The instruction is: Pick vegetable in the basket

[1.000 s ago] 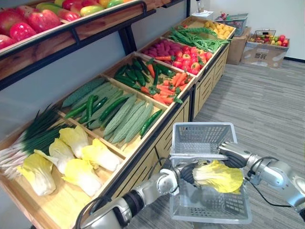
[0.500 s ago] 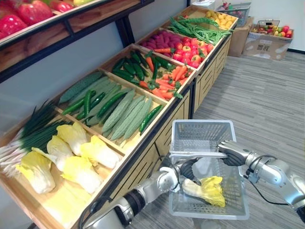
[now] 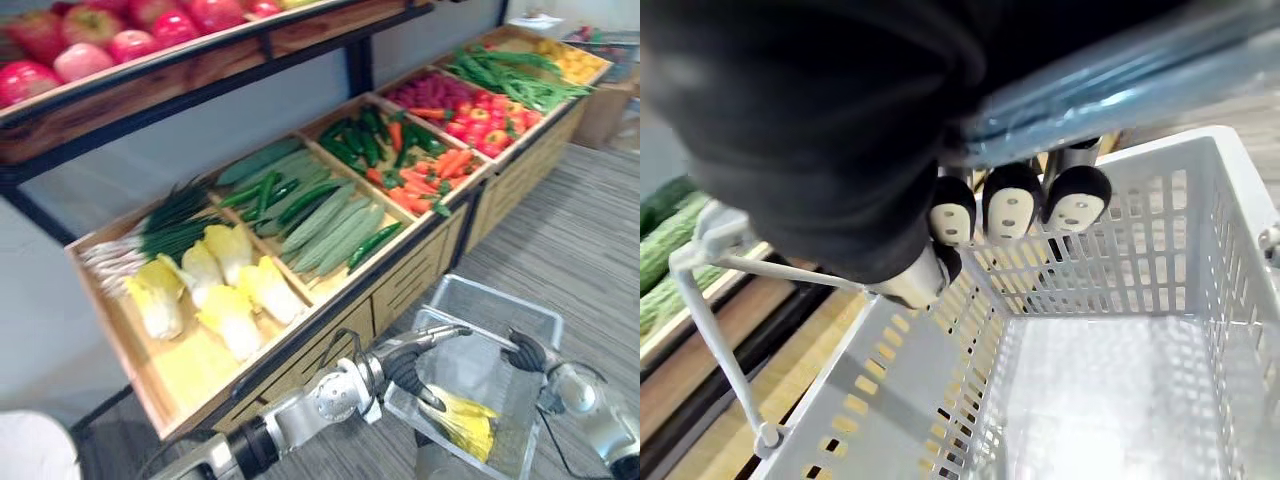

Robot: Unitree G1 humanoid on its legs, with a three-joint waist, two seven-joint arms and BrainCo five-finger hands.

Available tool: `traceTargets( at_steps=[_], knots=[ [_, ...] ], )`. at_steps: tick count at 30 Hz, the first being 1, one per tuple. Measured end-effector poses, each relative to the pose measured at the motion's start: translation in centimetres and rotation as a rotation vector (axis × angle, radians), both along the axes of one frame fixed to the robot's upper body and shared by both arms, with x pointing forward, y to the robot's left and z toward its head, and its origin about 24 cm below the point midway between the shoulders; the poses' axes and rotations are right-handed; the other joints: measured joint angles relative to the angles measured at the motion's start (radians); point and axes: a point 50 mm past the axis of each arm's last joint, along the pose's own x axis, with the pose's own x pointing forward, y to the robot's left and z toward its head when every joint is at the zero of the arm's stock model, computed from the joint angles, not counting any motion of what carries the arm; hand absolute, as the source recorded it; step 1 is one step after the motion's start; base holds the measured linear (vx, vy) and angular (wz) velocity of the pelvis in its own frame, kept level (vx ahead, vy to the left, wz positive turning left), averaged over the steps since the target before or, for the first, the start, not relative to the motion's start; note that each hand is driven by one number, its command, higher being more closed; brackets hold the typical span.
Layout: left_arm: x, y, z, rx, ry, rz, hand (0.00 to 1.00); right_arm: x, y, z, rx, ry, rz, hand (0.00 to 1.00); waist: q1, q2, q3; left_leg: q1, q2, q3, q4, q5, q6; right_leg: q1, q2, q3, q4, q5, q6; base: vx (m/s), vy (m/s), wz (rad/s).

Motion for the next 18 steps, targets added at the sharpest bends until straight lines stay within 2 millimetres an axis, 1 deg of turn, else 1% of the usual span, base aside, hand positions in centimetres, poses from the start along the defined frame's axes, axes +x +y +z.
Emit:
traceTargets(
  at_steps=[2, 4, 5, 7, 8, 9, 11, 12, 13, 14, 15, 16, 17, 18],
  knots=[
    [-0.6, 1.0, 0.5, -0.052, 0.028, 0.025, 0.00, -1.1, -1.1, -1.3, 0.044, 0.021, -0.119, 1.00, 0.015, -0.001, -0.001, -0.001, -0.007, -0.042, -0.034, 0.022, 0.005, 0.016, -0.010, -0.034, -0.012, 0.000, 0.000, 0.01, -0.003, 0.46],
    [-0.1, 2.4, 1.4, -0.135, 0.042, 0.105, 0.00, -2.5, -2.3, -2.9, 0.106, 0.051, -0.252, 1.00, 0.035, -0.005, -0.002, -0.002, -0.013, -0.081, -0.064, 0.044, 0.010, 0.036, -0.018, -0.069, -0.027, 0.001, 0.002, 0.01, -0.009, 0.54],
    [0.2, 3.1, 1.8, -0.165, 0.040, 0.140, 0.00, -3.0, -2.6, -3.3, 0.126, 0.057, -0.296, 1.00, 0.039, -0.007, -0.003, -0.004, -0.014, -0.099, -0.070, 0.050, 0.012, 0.042, -0.021, -0.081, -0.030, 0.001, 0.002, 0.01, -0.008, 0.57],
    [1.2, 6.0, 2.8, -0.262, 0.030, 0.286, 0.00, -4.9, -3.8, -4.9, 0.179, 0.086, -0.444, 1.00, 0.064, -0.013, -0.007, -0.006, -0.013, -0.139, -0.086, 0.065, 0.017, 0.066, -0.024, -0.114, -0.045, -0.001, 0.004, 0.01, -0.018, 0.56],
    [1.8, 7.8, 3.1, -0.318, 0.025, 0.389, 0.00, -6.0, -4.4, -5.7, 0.207, 0.098, -0.529, 1.00, 0.067, -0.017, -0.013, -0.015, -0.013, -0.173, -0.092, 0.072, 0.020, 0.079, -0.027, -0.143, -0.056, -0.001, 0.004, 0.01, -0.027, 0.59],
    [2.0, 8.7, 3.2, -0.349, 0.021, 0.435, 0.00, -6.5, -4.7, -6.0, 0.213, 0.102, -0.564, 1.00, 0.068, -0.020, -0.014, -0.019, -0.013, -0.188, -0.094, 0.077, 0.022, 0.085, -0.030, -0.160, -0.059, -0.001, 0.004, 0.01, -0.032, 0.72],
    [2.4, 12.4, 3.7, -0.423, -0.011, 0.606, 0.00, -8.7, -5.5, -7.2, 0.237, 0.131, -0.699, 1.00, 0.087, -0.032, -0.020, -0.043, -0.012, -0.239, -0.090, 0.089, 0.029, 0.094, -0.039, -0.205, -0.061, -0.004, 0.005, 0.02, -0.025, 0.60],
    [2.4, 13.2, 3.8, -0.434, -0.027, 0.652, 0.00, -9.2, -5.6, -7.5, 0.247, 0.136, -0.734, 1.00, 0.093, -0.034, -0.021, -0.045, -0.013, -0.252, -0.090, 0.091, 0.030, 0.100, -0.040, -0.215, -0.063, -0.005, 0.004, 0.01, -0.023, 0.54],
    [2.4, 14.7, 3.7, -0.465, -0.049, 0.746, 0.00, -10.5, -5.8, -8.1, 0.250, 0.153, -0.797, 1.00, 0.108, -0.043, -0.027, -0.055, -0.014, -0.276, -0.090, 0.094, 0.032, 0.107, -0.043, -0.237, -0.067, -0.006, 0.003, 0.02, -0.020, 0.52],
    [2.3, 16.1, 3.7, -0.515, -0.056, 0.839, 0.00, -11.7, -6.0, -8.6, 0.253, 0.171, -0.848, 1.00, 0.117, -0.041, -0.031, -0.057, -0.012, -0.296, -0.084, 0.095, 0.032, 0.124, -0.045, -0.254, -0.073, -0.007, 0.001, 0.02, -0.020, 0.50],
    [2.1, 16.9, 3.6, -0.532, -0.056, 0.886, 0.00, -12.1, -5.9, -8.8, 0.257, 0.178, -0.869, 1.00, 0.120, -0.048, -0.033, -0.061, -0.010, -0.307, -0.080, 0.095, 0.032, 0.129, -0.045, -0.263, -0.077, -0.007, 0.001, 0.02, -0.025, 0.45],
    [1.9, 18.3, 3.1, -0.553, -0.066, 0.985, 0.00, -12.7, -5.7, -9.2, 0.261, 0.188, -0.901, 1.00, 0.123, -0.052, -0.035, -0.065, -0.009, -0.325, -0.078, 0.095, 0.033, 0.139, -0.047, -0.279, -0.080, -0.009, -0.002, 0.00, -0.023, 0.36],
    [1.8, 19.5, 2.5, -0.562, -0.067, 1.085, 0.00, -13.3, -5.4, -9.6, 0.271, 0.196, -0.926, 1.00, 0.134, -0.057, -0.037, -0.072, -0.010, -0.338, -0.074, 0.096, 0.034, 0.142, -0.051, -0.291, -0.080, -0.011, -0.004, -0.01, -0.020, 0.34],
    [1.7, 20.1, 2.2, -0.564, -0.070, 1.134, 0.00, -13.5, -5.2, -9.8, 0.277, 0.198, -0.937, 1.00, 0.136, -0.059, -0.036, -0.073, -0.011, -0.343, -0.072, 0.097, 0.035, 0.143, -0.052, -0.295, -0.080, -0.011, -0.005, -0.02, -0.012, 0.21]
  ],
)
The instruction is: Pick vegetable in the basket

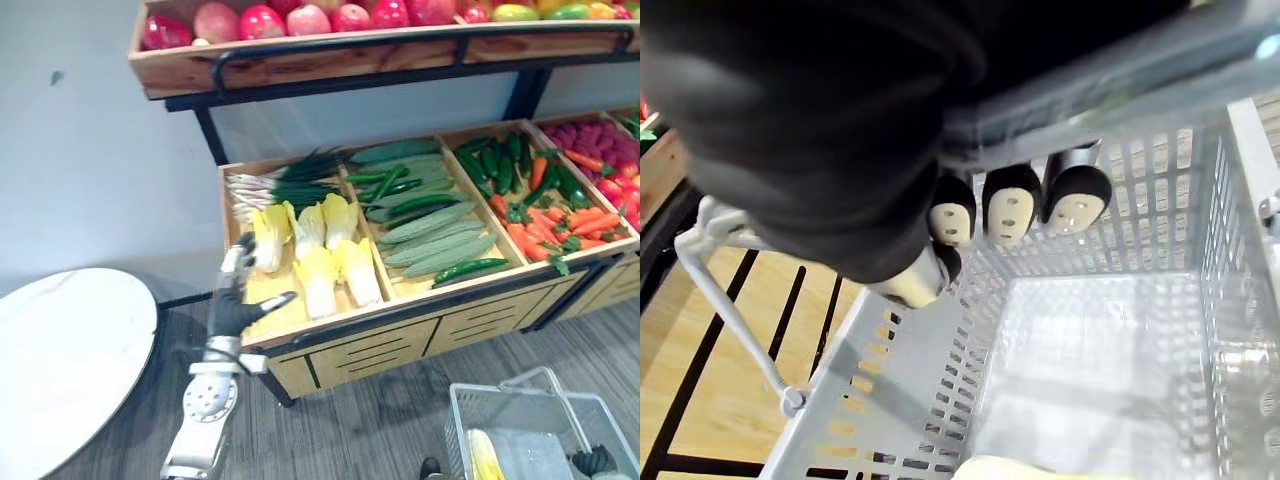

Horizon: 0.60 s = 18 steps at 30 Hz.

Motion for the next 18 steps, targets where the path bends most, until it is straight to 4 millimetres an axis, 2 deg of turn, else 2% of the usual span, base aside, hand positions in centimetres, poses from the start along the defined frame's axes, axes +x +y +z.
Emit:
traceTargets(
  at_steps=[2, 3, 5, 8, 12, 15, 17, 18],
  knots=[
    [-0.9, 2.5, -1.9, -0.016, 0.062, 0.200, 0.00, -0.4, 0.7, -0.6, 0.023, 0.008, -0.033, 1.00, 0.008, -0.004, 0.000, 0.002, -0.003, -0.009, 0.002, 0.001, 0.002, 0.009, -0.004, -0.007, 0.000, -0.008, -0.008, -0.02, -0.007, 0.13],
    [-1.3, 3.1, -2.5, -0.014, 0.086, 0.245, 0.00, -0.5, 0.9, -0.7, 0.028, 0.011, -0.038, 1.00, 0.008, -0.008, -0.001, 0.002, -0.004, -0.015, 0.002, 0.001, 0.002, 0.012, -0.005, -0.010, 0.000, -0.010, -0.006, -0.01, -0.005, 0.15],
    [-2.9, 4.9, -5.0, -0.002, 0.189, 0.408, 0.00, -1.3, 1.6, -1.3, 0.050, 0.017, -0.084, 1.00, 0.011, -0.011, -0.006, 0.003, -0.004, -0.027, 0.002, 0.001, 0.002, 0.018, -0.007, -0.018, 0.000, -0.015, -0.005, 0.00, -0.010, 0.13],
    [-4.7, 5.9, -7.8, 0.015, 0.301, 0.552, 0.00, -1.9, 2.0, -1.7, 0.068, 0.020, -0.131, 1.00, 0.023, -0.013, -0.009, 0.004, -0.004, -0.031, 0.002, 0.002, 0.003, 0.028, -0.007, -0.024, -0.009, -0.016, -0.003, 0.00, -0.011, 0.06],
    [-9.4, 7.0, -13.4, -0.078, 0.568, 0.814, 0.00, -2.5, 3.2, -2.4, 0.094, 0.022, -0.179, 1.00, 0.026, -0.016, -0.013, 0.011, -0.003, -0.045, 0.002, 0.002, 0.003, 0.048, -0.006, -0.038, -0.020, -0.016, -0.003, 0.01, -0.011, 0.09],
    [-11.6, 7.3, -15.2, -0.163, 0.671, 0.940, 0.00, -2.6, 4.0, -2.8, 0.113, 0.026, -0.186, 1.00, 0.028, -0.023, -0.016, 0.022, -0.001, -0.046, 0.000, 0.001, 0.002, 0.064, -0.002, -0.041, -0.031, -0.015, -0.003, 0.00, -0.004, 0.01],
    [-14.6, 7.9, -17.0, -0.245, 0.791, 1.068, 0.00, -2.9, 4.6, -3.1, 0.122, 0.033, -0.194, 1.00, 0.027, -0.031, -0.025, 0.025, 0.000, -0.044, -0.005, 0.001, 0.001, 0.066, 0.000, -0.040, -0.035, -0.015, -0.002, 0.00, 0.000, 0.00],
    [-15.4, 8.0, -17.4, -0.267, 0.817, 1.100, 0.00, -2.9, 4.7, -3.2, 0.124, 0.035, -0.197, 1.00, 0.027, -0.033, -0.026, 0.027, 0.000, -0.043, -0.006, 0.001, 0.001, 0.067, 0.000, -0.039, -0.036, -0.014, -0.002, 0.01, -0.006, -0.05]
  ],
)
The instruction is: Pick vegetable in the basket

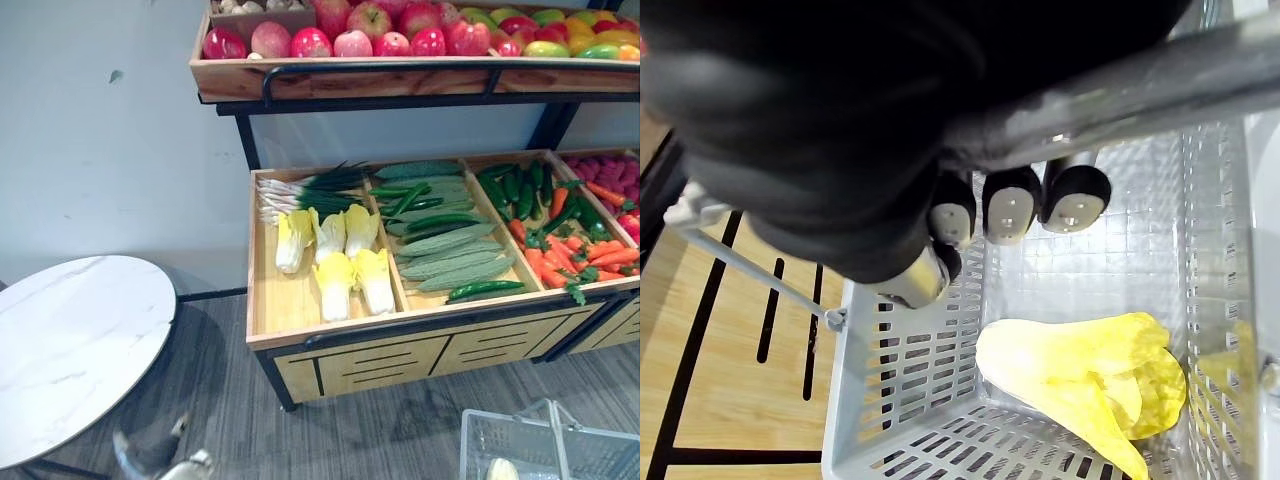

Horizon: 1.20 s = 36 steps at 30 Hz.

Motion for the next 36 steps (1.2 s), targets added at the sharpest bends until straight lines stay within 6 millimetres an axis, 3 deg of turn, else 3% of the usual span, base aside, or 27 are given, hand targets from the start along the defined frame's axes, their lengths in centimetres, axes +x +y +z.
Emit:
traceTargets(
  at_steps=[2, 4, 17, 27, 28, 36],
  knots=[
    [-2.8, -0.3, -1.5, -0.103, 0.059, 0.122, 0.00, -0.2, 0.1, -0.1, 0.005, 0.005, -0.010, 1.00, 0.001, -0.001, 0.000, 0.012, -0.001, 0.013, -0.003, -0.004, -0.002, 0.008, 0.002, 0.012, -0.010, 0.004, 0.005, 0.01, -0.002, -0.13],
    [-4.0, -0.8, -2.2, -0.166, 0.079, 0.162, 0.00, -0.5, 0.2, -0.2, 0.010, 0.013, -0.012, 1.00, 0.002, 0.001, 0.000, 0.017, -0.001, 0.017, -0.002, -0.008, -0.003, 0.013, 0.003, 0.016, -0.015, 0.006, 0.008, 0.01, -0.002, -0.08],
    [-5.0, -4.7, -5.4, -0.636, 0.167, -0.127, 0.00, -1.0, 0.3, -0.2, 0.005, -0.007, 0.005, 1.00, 0.000, 0.030, 0.006, 0.030, 0.010, 0.043, 0.002, -0.015, -0.011, 0.013, 0.019, 0.040, -0.022, 0.006, 0.008, 0.00, -0.011, -0.05],
    [-4.9, -5.7, -5.7, -0.658, 0.216, -0.238, 0.00, -0.9, 0.5, -0.3, 0.008, -0.010, 0.022, 1.00, 0.001, 0.041, 0.013, 0.026, 0.020, 0.044, 0.017, -0.027, -0.017, 0.015, 0.026, 0.040, -0.030, 0.005, 0.009, 0.00, 0.000, 0.00],
    [-4.7, -5.9, -5.7, -0.656, 0.224, -0.257, 0.00, -0.3, 0.8, -0.3, 0.015, -0.029, 0.045, 1.00, 0.000, 0.051, 0.053, 0.011, 0.023, 0.022, 0.024, -0.028, -0.018, 0.017, 0.029, 0.025, -0.034, 0.008, 0.013, 0.00, 0.000, 0.00],
    [-4.7, -5.9, -5.7, -0.656, 0.224, -0.258, 0.00, -0.2, 0.9, -0.4, 0.017, -0.029, 0.054, 1.00, 0.001, 0.050, 0.054, 0.008, 0.023, 0.020, 0.024, -0.029, -0.019, 0.016, 0.029, 0.024, -0.037, 0.007, 0.013, 0.00, 0.000, 0.00]
  ],
)
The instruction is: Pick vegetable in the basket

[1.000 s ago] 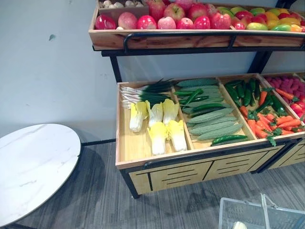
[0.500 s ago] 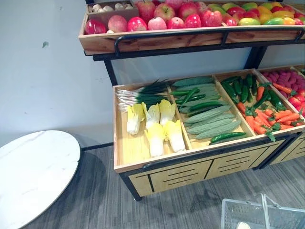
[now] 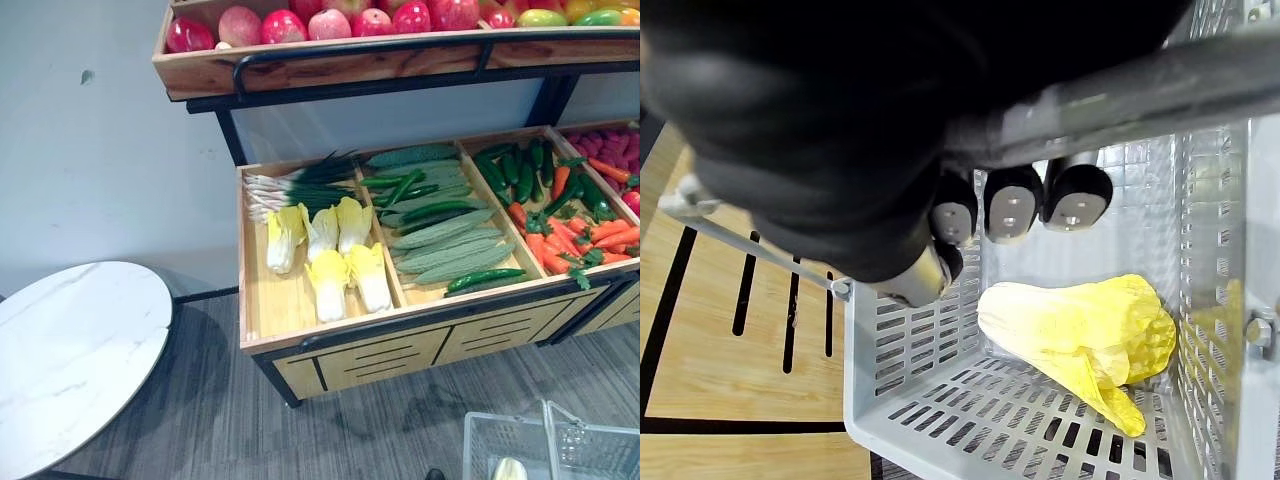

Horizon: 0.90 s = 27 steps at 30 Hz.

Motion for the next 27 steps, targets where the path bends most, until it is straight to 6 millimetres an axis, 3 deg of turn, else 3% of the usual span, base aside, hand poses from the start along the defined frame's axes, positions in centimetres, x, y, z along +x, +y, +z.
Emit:
traceTargets(
  at_steps=[11, 18, 27],
  knots=[
    [0.7, 0.8, 0.4, 0.052, -0.015, -0.073, 0.00, 1.9, 0.8, 0.1, 0.027, -0.034, 0.146, 1.00, -0.001, -0.008, 0.011, -0.032, -0.002, -0.046, 0.028, -0.012, 0.003, -0.003, 0.000, -0.012, -0.025, 0.005, 0.005, 0.01, -0.002, 0.04],
    [1.7, 1.3, 0.7, 0.080, -0.054, -0.101, 0.00, 2.2, 0.8, 0.2, 0.025, -0.042, 0.153, 1.00, -0.002, -0.008, 0.015, -0.032, -0.003, -0.080, 0.031, -0.019, 0.006, -0.002, 0.002, -0.006, -0.027, 0.006, 0.006, 0.00, -0.003, -0.01],
    [2.3, 0.3, 0.5, 0.053, -0.070, -0.161, 0.00, 3.1, -0.2, 0.8, -0.022, -0.075, 0.138, 1.00, -0.003, 0.009, 0.054, -0.064, 0.007, -0.048, 0.174, -0.122, 0.013, -0.045, -0.008, 0.070, 0.049, -0.018, 0.014, -0.02, 0.018, -0.21]
  ],
)
